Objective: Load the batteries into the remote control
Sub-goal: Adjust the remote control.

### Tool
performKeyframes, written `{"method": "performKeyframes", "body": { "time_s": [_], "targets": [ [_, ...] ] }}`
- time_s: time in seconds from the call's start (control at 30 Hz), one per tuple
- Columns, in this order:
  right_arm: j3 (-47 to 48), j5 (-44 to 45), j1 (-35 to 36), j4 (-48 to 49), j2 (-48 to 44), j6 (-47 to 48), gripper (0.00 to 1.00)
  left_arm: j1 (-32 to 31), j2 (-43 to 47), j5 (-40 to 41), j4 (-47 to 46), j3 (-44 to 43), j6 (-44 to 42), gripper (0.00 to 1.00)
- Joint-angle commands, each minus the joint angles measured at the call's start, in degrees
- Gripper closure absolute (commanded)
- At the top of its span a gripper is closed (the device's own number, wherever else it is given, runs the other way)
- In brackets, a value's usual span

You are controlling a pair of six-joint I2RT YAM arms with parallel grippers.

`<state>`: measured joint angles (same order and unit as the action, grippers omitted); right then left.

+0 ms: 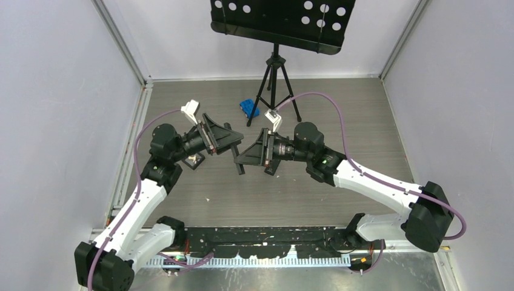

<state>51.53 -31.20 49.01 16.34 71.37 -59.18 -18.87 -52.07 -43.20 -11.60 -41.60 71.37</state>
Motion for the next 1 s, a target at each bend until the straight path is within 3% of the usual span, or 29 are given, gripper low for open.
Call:
{"method": "performKeyframes", "body": {
  "time_s": [0.0,0.07,0.17,0.23,0.3,0.4,0.5,0.63,0.7,0.97],
  "targets": [
    [2.46,0.32,0.26,5.80,0.81,-2.39,0.80,-0.20,2.40,-1.85,-5.44,1.53,4.66,0.36],
    [2.96,0.44,0.21,5.90,1.69,-2.60,0.81,-0.20,2.66,-1.67,-5.33,1.85,4.62,0.48],
    [3.45,0.80,0.25,5.78,2.90,-2.62,0.77,-0.20,1.86,-1.54,-5.09,1.84,3.93,0.79],
    [3.22,1.28,0.21,5.81,3.18,-1.34,0.56,-0.20,0.86,-1.22,-4.11,1.35,2.58,0.94],
    [2.45,4.11,0.20,3.34,2.33,2.05,0.28,-0.20,-0.11,-0.07,-0.57,-0.15,-0.69,1.00],
    [2.62,11.05,0.21,-4.31,0.69,8.22,0.13,-0.20,-0.57,6.36,10.50,-4.06,-6.89,1.00],
    [3.74,15.53,0.96,-8.14,0.99,13.42,0.12,-0.20,-0.70,16.12,24.54,-8.00,-12.00,1.00],
    [6.43,29.47,5.33,-13.44,1.89,21.94,0.12,-0.20,-1.88,24.62,34.01,-11.64,-14.36,1.00],
    [7.37,37.21,7.64,-13.97,2.50,24.40,0.14,-0.20,-2.76,26.94,37.54,-13.19,-15.26,1.00],
    [16.08,42.77,13.14,-18.79,11.84,26.93,0.32,-0.21,-3.67,31.05,42.05,-13.71,-14.91,1.00]
  ]
}}
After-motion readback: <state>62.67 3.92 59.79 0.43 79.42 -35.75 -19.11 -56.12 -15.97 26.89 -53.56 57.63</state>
